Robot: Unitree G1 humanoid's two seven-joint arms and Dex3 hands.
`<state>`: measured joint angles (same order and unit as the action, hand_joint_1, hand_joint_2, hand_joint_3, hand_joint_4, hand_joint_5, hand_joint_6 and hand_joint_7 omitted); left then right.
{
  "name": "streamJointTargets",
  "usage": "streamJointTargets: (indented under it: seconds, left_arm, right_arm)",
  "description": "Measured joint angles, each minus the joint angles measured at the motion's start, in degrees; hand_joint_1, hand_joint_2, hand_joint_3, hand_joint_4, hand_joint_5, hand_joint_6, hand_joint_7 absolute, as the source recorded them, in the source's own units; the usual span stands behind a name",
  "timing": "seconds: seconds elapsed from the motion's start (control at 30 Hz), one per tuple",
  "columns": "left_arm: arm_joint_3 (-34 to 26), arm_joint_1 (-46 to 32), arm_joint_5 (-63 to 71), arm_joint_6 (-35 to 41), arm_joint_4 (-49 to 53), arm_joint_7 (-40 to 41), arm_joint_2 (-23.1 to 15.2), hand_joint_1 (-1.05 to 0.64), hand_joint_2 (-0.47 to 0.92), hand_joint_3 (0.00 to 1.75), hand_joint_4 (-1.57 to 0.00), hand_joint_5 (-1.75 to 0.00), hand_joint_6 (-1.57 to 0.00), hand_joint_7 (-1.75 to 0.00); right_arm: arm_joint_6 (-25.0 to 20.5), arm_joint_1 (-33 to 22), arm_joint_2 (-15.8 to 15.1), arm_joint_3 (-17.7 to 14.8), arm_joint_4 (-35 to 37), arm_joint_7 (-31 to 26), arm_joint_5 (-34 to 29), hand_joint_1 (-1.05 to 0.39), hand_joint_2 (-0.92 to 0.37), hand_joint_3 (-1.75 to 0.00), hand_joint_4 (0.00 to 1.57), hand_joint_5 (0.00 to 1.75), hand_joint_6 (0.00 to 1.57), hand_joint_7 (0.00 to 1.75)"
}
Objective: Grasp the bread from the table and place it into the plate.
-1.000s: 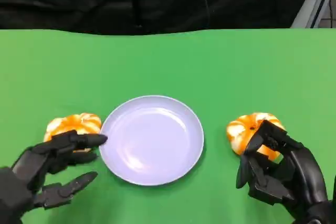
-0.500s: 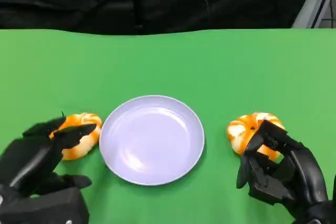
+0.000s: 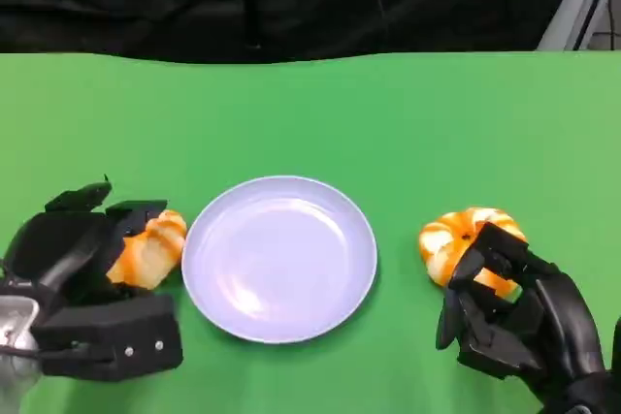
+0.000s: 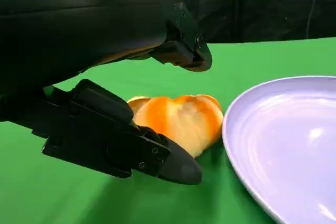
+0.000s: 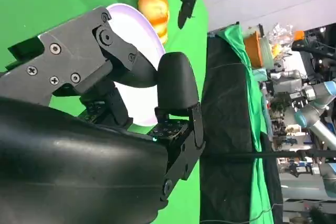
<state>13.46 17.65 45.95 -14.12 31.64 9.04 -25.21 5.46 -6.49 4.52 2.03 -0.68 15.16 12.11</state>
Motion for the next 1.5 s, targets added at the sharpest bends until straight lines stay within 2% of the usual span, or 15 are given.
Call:
streamJointTargets:
  seconds: [0.23, 0.47, 0.7, 0.77, 0.87, 1.23, 1.27, 1.33, 1.4, 1.5]
  left_arm:
    - [3.05, 5.99, -0.9, 0.93, 12.98, 3.34, 1.17, -0.77, 0.92, 0.09, -0.24, -0.05, -0.44, -0.01]
    - [6.29, 10.84, -1.39, -1.78, 24.74, 7.76, 2.72, -0.73, 0.92, 0.09, -0.27, -0.05, -0.47, -0.01]
    - [8.45, 13.32, -2.73, -1.8, 30.65, 9.09, 3.79, -0.72, 0.92, 0.11, -0.28, -0.04, -0.47, -0.01]
    - [9.14, 14.05, -3.05, -1.82, 31.84, 9.52, 3.96, -0.64, 0.92, 0.1, -0.33, -0.06, -0.5, -0.02]
    - [10.4, 14.82, -3.11, -1.84, 33.58, 10.8, 4.55, -0.61, 0.92, 0.1, -0.35, -0.06, -0.5, -0.02]
    - [12.76, 15.73, -3.82, -1.85, 35.72, 12.44, 5.03, -0.55, 0.92, 0.12, -0.43, -0.05, -0.54, -0.02]
    - [12.9, 15.74, -3.91, -1.85, 35.77, 12.49, 5.03, -0.37, 0.92, 0.2, -0.62, -0.08, -0.68, -0.05]
    - [12.89, 15.74, -4.63, -1.93, 35.82, 12.7, 5.09, -0.21, 0.92, 0.25, -0.88, -0.11, -0.86, -0.07]
    - [12.83, 15.73, -5.57, -2.51, 35.84, 13.82, 5.32, -0.17, 0.92, 0.27, -0.99, -0.13, -0.95, -0.09]
    - [12.42, 15.58, -6.79, -3.2, 35.98, 15.15, 5.47, -0.11, 0.92, 0.2, -1.09, -0.16, -1.08, -0.11]
  right_arm:
    - [-0.02, 0.01, 0.01, 0.2, -0.02, -0.23, -0.04, -0.09, -0.58, -1.18, 0.85, 1.75, 0.61, 1.75]
    - [-0.24, -0.02, 0.03, 0.66, -0.25, -0.89, -0.14, -0.09, -0.58, -1.18, 0.85, 1.75, 0.62, 1.75]
    - [-0.24, -0.02, 0.02, 0.67, -0.25, -0.79, -0.08, -0.08, -0.58, -1.19, 0.84, 1.75, 0.61, 1.74]
    - [-0.24, -0.02, 0.02, 0.66, -0.25, -0.79, -0.07, -0.08, -0.57, -1.19, 0.85, 1.75, 0.62, 1.74]
    - [-0.24, -0.02, 0.02, 0.66, -0.25, -0.8, -0.07, -0.08, -0.57, -1.19, 0.86, 1.75, 0.63, 1.74]
    - [-0.24, -0.04, 0.02, 0.73, -0.29, -0.81, -0.1, -0.08, -0.57, -1.19, 0.85, 1.75, 0.62, 1.74]
    - [-0.24, -0.04, 0.02, 0.74, -0.29, -0.81, -0.1, -0.08, -0.57, -1.19, 0.85, 1.75, 0.62, 1.74]
    - [-0.23, -0.04, 0.02, 0.74, -0.29, -0.81, -0.1, -0.08, -0.57, -1.19, 0.85, 1.75, 0.62, 1.74]
    - [-0.23, -0.05, 0.02, 0.74, -0.29, -0.81, -0.09, -0.08, -0.57, -1.19, 0.85, 1.75, 0.62, 1.74]
    - [-0.23, -0.05, 0.02, 0.74, -0.32, -0.81, -0.09, -0.08, -0.58, -1.19, 0.85, 1.75, 0.62, 1.74]
